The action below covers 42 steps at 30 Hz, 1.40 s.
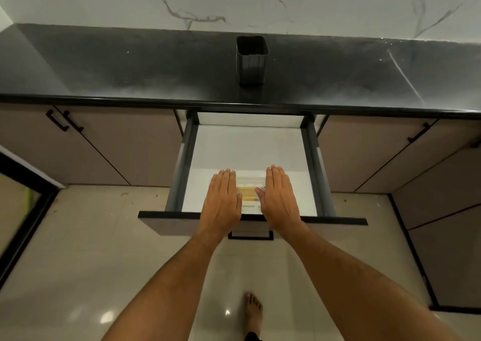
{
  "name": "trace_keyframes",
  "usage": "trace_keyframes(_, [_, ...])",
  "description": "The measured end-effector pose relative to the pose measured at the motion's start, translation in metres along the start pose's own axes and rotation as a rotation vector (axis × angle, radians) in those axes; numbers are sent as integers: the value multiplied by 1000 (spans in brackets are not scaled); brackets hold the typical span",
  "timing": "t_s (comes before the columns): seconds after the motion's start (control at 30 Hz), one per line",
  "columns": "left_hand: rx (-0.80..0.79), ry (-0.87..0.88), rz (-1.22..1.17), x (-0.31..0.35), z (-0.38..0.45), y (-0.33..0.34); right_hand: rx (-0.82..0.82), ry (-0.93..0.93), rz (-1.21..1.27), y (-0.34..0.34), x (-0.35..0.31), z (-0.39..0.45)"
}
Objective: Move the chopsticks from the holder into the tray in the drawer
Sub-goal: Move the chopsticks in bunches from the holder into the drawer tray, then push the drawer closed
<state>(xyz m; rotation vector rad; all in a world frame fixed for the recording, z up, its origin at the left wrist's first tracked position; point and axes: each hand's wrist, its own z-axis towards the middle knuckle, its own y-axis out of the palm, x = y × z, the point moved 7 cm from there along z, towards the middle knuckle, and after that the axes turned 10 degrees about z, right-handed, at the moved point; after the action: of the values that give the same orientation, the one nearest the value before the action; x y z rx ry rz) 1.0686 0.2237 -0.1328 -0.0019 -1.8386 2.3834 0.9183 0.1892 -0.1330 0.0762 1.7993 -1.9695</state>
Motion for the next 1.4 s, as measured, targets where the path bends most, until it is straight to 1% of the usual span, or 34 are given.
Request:
trace_keyframes(0.13, [-19,36,-38,10,-53,-8,37,-90,13,-2,-24,-51])
trace_keyframes(0.27, [-25,198,13,23,-99,-4,57,-215,34,12,-36,-100])
trace_keyframes(0.37, [-61,247,19,28,-120,11,39,-299,64,31,-36,-125])
trace_keyframes(0.43, [-112,268,38,30,-129,28,-25,-288,59,48,-29,-134])
trace_keyframes(0.5, [-154,305,70,32,-132,43,-107,-233,18,64,-19,-135])
trace_keyframes(0.6, [-219,330,97,31,-127,62,-208,-157,0,77,-9,-127])
trace_keyframes(0.73, [-339,379,162,37,-120,83,-343,-125,-16,91,-5,-112])
trace_keyframes(0.83, [-416,330,138,36,-110,92,-429,-105,-42,103,-1,-100])
trace_keyframes(0.93, [-450,271,73,36,-100,103,-478,-84,-61,111,4,-91])
trace_keyframes(1.07, [-428,193,14,34,-81,116,-463,-86,-29,116,11,-76])
trace_keyframes(1.23, [-391,125,17,27,-38,126,-442,-86,-27,116,20,-31])
trace_keyframes(1.4, [-381,111,54,18,8,141,-435,-101,-18,119,29,17])
